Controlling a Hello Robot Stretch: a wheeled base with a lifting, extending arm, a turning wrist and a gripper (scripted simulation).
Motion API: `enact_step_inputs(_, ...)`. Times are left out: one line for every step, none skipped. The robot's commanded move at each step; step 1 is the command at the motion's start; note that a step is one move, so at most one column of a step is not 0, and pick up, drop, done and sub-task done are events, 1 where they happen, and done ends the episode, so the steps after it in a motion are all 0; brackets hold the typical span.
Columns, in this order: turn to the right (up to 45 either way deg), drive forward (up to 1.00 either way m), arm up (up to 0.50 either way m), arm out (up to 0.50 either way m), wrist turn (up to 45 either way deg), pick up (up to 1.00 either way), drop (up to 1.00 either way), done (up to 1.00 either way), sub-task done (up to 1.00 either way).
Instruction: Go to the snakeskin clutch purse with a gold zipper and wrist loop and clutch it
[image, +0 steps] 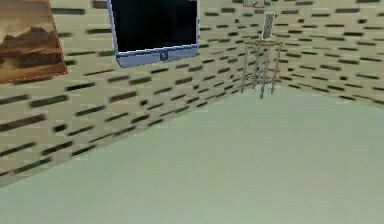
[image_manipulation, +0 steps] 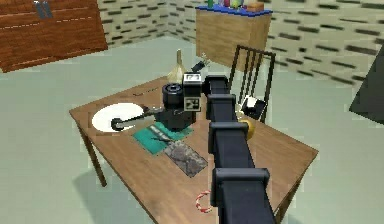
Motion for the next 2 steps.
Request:
enact_step_inputs(0.0,0.0,0.0,0.0,45.0,0.0,0.0,0.0,0.0)
enact_step_inputs(0.0,0.0,0.0,0.0,9.0,0.0,0.0,0.0,0.0)
